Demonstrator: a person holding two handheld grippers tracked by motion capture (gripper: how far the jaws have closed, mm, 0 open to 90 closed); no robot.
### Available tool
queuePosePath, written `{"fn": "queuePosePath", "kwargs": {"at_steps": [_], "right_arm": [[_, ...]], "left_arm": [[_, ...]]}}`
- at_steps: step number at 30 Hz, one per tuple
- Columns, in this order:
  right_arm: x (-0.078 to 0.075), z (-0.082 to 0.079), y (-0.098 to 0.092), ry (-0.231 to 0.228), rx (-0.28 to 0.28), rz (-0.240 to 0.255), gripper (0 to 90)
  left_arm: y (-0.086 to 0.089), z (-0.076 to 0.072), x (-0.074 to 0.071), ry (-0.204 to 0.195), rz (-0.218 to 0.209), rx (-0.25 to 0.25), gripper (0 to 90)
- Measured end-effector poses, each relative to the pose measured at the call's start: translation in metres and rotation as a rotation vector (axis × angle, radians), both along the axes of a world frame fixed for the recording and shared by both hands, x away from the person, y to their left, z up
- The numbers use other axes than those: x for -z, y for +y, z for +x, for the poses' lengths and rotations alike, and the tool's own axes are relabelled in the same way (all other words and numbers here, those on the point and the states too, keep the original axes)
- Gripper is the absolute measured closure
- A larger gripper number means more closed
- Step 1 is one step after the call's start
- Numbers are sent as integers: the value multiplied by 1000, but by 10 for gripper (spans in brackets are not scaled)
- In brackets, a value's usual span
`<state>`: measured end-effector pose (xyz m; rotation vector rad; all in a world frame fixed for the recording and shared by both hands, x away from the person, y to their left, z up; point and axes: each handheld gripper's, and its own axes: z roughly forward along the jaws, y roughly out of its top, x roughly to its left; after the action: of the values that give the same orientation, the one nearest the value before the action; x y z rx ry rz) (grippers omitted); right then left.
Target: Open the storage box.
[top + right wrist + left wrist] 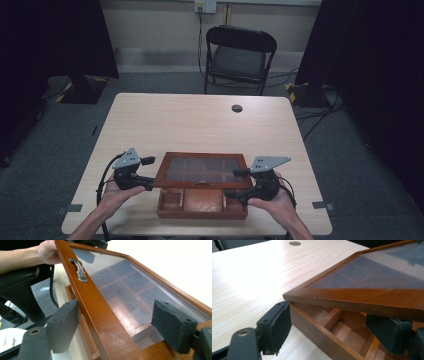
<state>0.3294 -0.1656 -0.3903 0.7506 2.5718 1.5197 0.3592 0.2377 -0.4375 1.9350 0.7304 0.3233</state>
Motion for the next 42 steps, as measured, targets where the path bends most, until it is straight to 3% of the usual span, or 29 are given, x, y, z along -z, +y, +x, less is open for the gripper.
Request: {"fn": "queuePosePath", "kwargs": {"at_steps": [9, 11, 14, 17, 19, 23, 27, 29, 36, 42], "right_arm": [[-4, 7, 0, -48, 33, -19, 224], [-4, 10, -1, -52, 42, -16, 224], [-4, 13, -2, -56, 47, -10, 228], [-4, 16, -2, -59, 55, -5, 232], [-5, 18, -4, -62, 66, -5, 237], [-8, 23, -8, -75, 88, 3, 251], [-8, 29, -11, -73, 105, 0, 268], [-6, 32, -12, -71, 117, 10, 281], [-5, 41, -16, -73, 143, 53, 385], [-6, 49, -18, -73, 160, 72, 394]], "left_arm": [[-6, 0, -10, -15, -25, 19, 220], [-7, 0, -12, 4, -35, 28, 286], [-8, 1, -13, 12, -52, 16, 300], [-8, 4, -16, 22, -41, 12, 293], [-9, 5, -20, 19, -38, 20, 301], [-10, 7, -23, 10, -75, 25, 373], [-11, 11, -26, 12, -74, 25, 359], [-11, 12, -28, 9, -68, 30, 359], [-15, 20, -30, 23, -114, 41, 369], [-16, 27, -33, 31, -124, 39, 377]]}}
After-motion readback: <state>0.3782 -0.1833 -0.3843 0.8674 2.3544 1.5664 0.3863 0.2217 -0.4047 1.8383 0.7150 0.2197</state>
